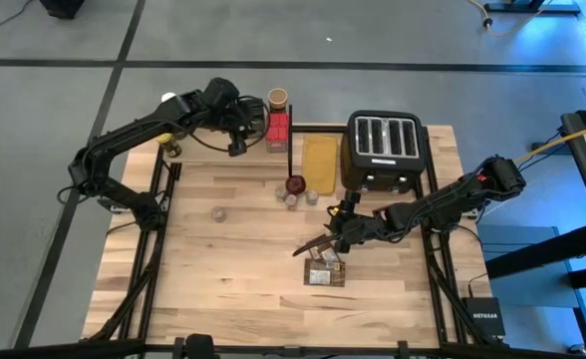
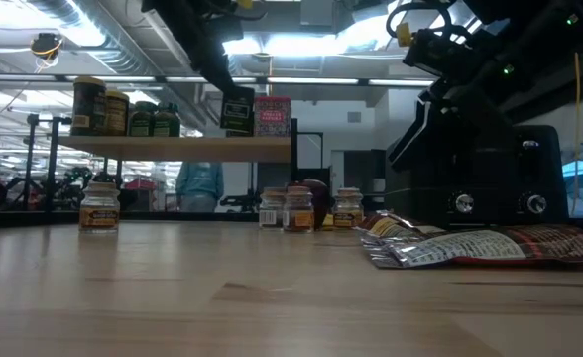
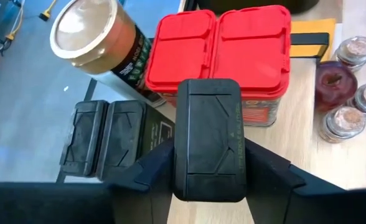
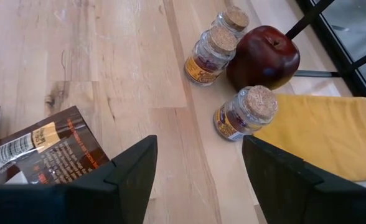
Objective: Shelf spices
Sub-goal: Put the black seasoning can aligned with the other black seasoning cans on the shelf
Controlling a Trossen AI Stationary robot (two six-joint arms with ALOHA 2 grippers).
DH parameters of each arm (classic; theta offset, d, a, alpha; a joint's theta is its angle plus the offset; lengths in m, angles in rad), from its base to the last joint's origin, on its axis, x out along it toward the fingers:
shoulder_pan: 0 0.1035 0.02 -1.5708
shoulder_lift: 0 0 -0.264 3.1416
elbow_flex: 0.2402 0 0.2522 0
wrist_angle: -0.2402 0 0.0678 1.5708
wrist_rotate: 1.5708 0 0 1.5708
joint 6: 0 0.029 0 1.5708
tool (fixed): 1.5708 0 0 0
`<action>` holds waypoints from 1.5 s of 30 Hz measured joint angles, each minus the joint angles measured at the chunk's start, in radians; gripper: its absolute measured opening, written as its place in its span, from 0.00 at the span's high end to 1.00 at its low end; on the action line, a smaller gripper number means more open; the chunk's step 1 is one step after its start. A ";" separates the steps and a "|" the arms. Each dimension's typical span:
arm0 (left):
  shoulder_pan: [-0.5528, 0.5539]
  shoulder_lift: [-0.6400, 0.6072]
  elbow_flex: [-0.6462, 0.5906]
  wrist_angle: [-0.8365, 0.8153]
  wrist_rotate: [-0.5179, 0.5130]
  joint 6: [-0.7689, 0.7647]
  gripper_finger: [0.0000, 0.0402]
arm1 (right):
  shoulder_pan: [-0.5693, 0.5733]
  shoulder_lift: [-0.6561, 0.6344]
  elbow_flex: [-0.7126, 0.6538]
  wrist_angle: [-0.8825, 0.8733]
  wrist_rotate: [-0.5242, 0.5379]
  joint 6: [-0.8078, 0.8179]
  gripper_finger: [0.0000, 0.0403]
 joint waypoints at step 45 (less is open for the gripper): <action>-0.005 -0.015 -0.020 0.021 -0.033 -0.041 0.58 | 0.000 0.000 0.000 0.000 -0.001 -0.003 0.40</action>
